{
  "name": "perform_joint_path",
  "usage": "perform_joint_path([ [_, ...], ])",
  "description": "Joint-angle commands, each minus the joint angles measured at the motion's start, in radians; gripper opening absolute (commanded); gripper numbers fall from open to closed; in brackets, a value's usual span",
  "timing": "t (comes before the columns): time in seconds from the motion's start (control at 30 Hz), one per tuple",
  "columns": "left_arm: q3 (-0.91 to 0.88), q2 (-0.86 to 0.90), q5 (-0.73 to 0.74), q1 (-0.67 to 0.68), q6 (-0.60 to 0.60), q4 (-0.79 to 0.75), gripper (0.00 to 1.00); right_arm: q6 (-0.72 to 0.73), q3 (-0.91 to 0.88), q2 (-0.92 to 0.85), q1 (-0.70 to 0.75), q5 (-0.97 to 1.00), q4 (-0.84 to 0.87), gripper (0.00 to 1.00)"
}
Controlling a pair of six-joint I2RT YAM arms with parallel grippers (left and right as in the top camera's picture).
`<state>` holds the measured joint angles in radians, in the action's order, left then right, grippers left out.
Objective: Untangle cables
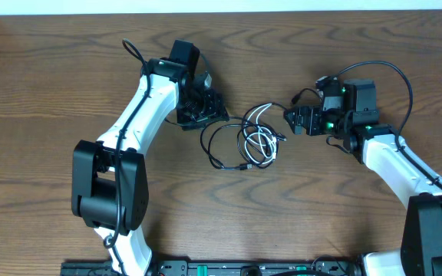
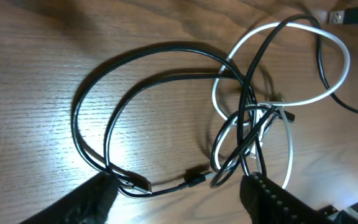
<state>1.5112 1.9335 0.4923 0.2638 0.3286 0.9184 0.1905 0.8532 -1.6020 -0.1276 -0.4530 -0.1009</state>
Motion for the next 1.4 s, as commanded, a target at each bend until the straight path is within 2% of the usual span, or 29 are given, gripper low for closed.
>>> perform_joint_path([
  [0.0, -0.018, 0.008, -0.029, 0.002, -0.030, 0.005, 0.71, -0.013, 0.005, -0.006, -0.003, -0.107, 0.048, 0.99],
  [0.1, -0.018, 0.008, -0.025, 0.002, -0.073, -0.002, 0.73, -0.012, 0.038, 0.002, 0.002, -0.178, 0.091, 0.99],
  [0.27, -0.018, 0.008, -0.004, 0.002, -0.111, -0.019, 0.74, -0.012, 0.116, 0.013, 0.002, -0.138, 0.078, 0.99],
  [0.33, -0.018, 0.008, -0.008, 0.002, -0.111, -0.042, 0.74, 0.006, 0.122, 0.013, -0.003, -0.048, 0.062, 0.99],
  [0.43, -0.020, 0.008, -0.023, 0.002, -0.110, -0.095, 0.74, 0.087, 0.122, 0.013, -0.014, 0.241, -0.048, 0.99],
  [0.5, -0.020, 0.008, -0.023, 0.002, -0.107, -0.115, 0.74, 0.083, 0.122, 0.013, -0.018, 0.361, -0.092, 0.99],
  [0.63, -0.020, 0.008, -0.023, 0.002, -0.108, -0.117, 0.74, 0.044, 0.167, 0.021, -0.018, 0.243, -0.134, 0.99],
  [0.83, -0.030, 0.008, -0.034, 0.002, -0.108, -0.141, 0.74, 0.086, 0.343, 0.021, -0.051, 0.184, -0.367, 0.99],
  [1.13, -0.104, 0.008, -0.033, 0.002, -0.111, -0.222, 0.74, 0.086, 0.352, 0.019, -0.195, 0.130, -0.554, 0.99],
  [1.17, -0.107, 0.008, -0.032, 0.002, -0.111, -0.221, 0.74, 0.086, 0.348, 0.018, -0.207, 0.115, -0.554, 0.94],
  [1.2, -0.109, 0.008, -0.026, 0.003, -0.111, -0.221, 0.73, 0.086, 0.343, 0.018, -0.217, 0.108, -0.553, 0.84],
  [1.23, -0.108, 0.008, -0.012, 0.004, -0.111, -0.222, 0.70, 0.087, 0.338, 0.018, -0.228, 0.108, -0.553, 0.63],
  [1.27, -0.108, 0.008, 0.011, 0.004, -0.111, -0.224, 0.69, 0.090, 0.333, 0.015, -0.238, 0.109, -0.550, 0.49],
  [1.37, -0.108, 0.008, 0.077, 0.005, -0.111, -0.224, 0.60, 0.140, 0.314, 0.002, -0.269, 0.110, -0.537, 0.21],
])
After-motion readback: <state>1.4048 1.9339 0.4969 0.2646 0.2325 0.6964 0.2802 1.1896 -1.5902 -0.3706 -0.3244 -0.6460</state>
